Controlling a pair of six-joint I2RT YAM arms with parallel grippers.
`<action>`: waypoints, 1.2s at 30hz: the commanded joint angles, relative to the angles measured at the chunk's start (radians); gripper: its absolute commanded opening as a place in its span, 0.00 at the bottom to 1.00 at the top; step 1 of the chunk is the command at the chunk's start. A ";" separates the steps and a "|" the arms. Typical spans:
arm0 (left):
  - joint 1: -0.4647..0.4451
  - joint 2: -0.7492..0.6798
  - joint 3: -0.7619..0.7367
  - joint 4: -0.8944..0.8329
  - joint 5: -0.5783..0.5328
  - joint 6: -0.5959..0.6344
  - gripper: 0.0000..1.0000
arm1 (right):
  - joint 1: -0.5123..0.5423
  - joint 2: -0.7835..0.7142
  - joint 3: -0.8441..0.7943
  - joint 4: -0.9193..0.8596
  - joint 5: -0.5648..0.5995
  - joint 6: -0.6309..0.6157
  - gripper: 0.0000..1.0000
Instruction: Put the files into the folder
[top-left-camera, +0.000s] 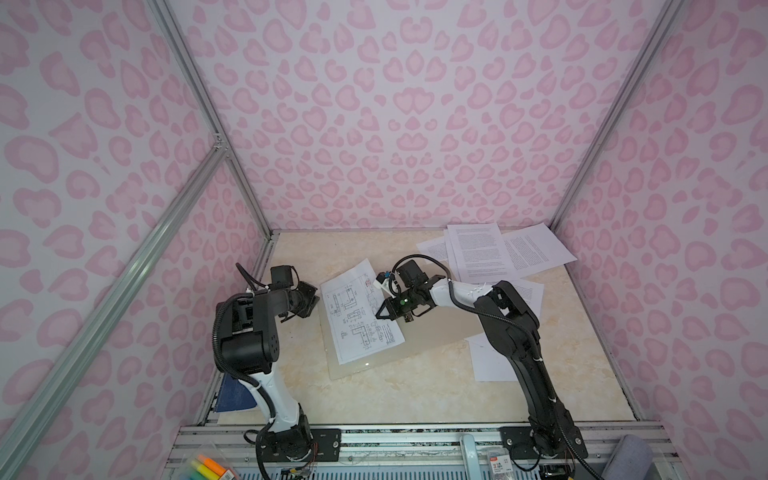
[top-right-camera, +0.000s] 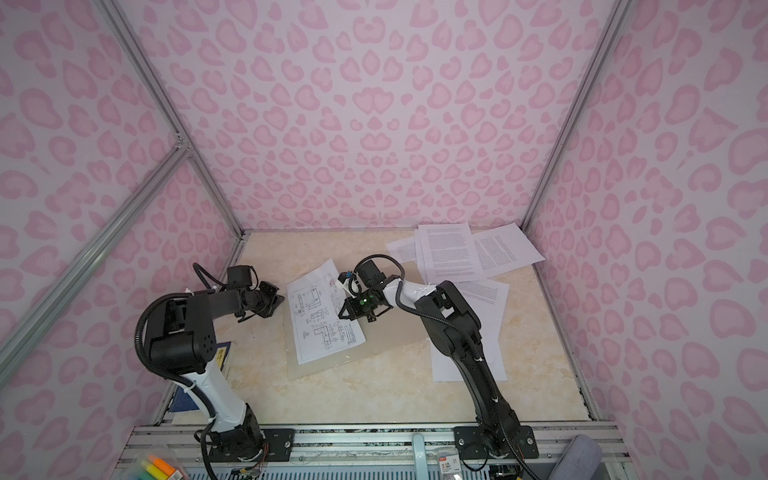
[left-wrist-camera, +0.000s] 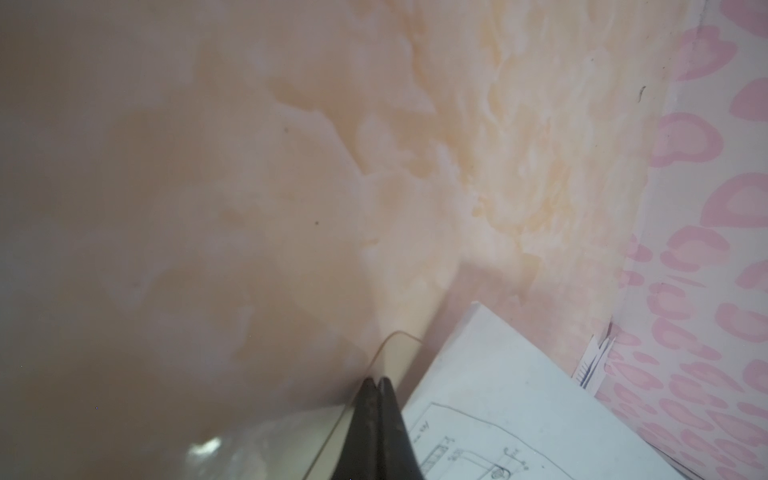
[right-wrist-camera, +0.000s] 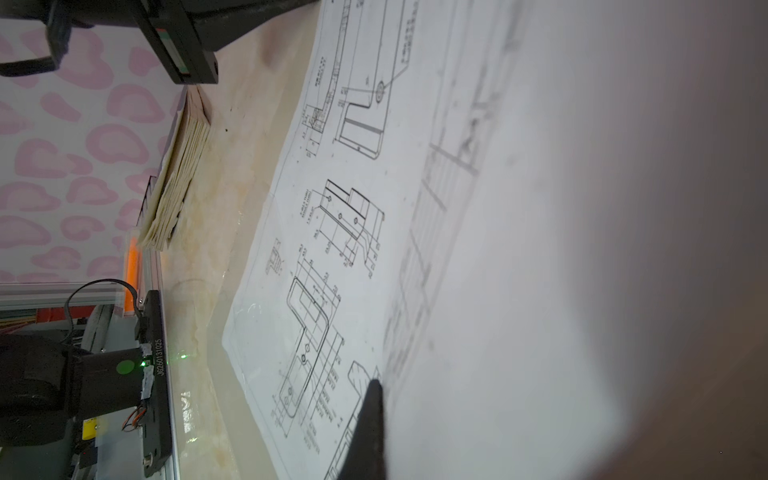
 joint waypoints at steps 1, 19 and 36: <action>0.001 0.009 -0.008 -0.125 -0.068 0.001 0.03 | 0.020 0.017 0.005 -0.047 0.004 -0.036 0.00; 0.001 0.012 -0.006 -0.121 -0.061 -0.007 0.03 | 0.041 0.010 0.013 -0.128 -0.019 -0.117 0.00; 0.000 -0.009 -0.043 -0.101 -0.070 -0.033 0.03 | 0.063 0.001 -0.032 0.032 -0.012 0.027 0.03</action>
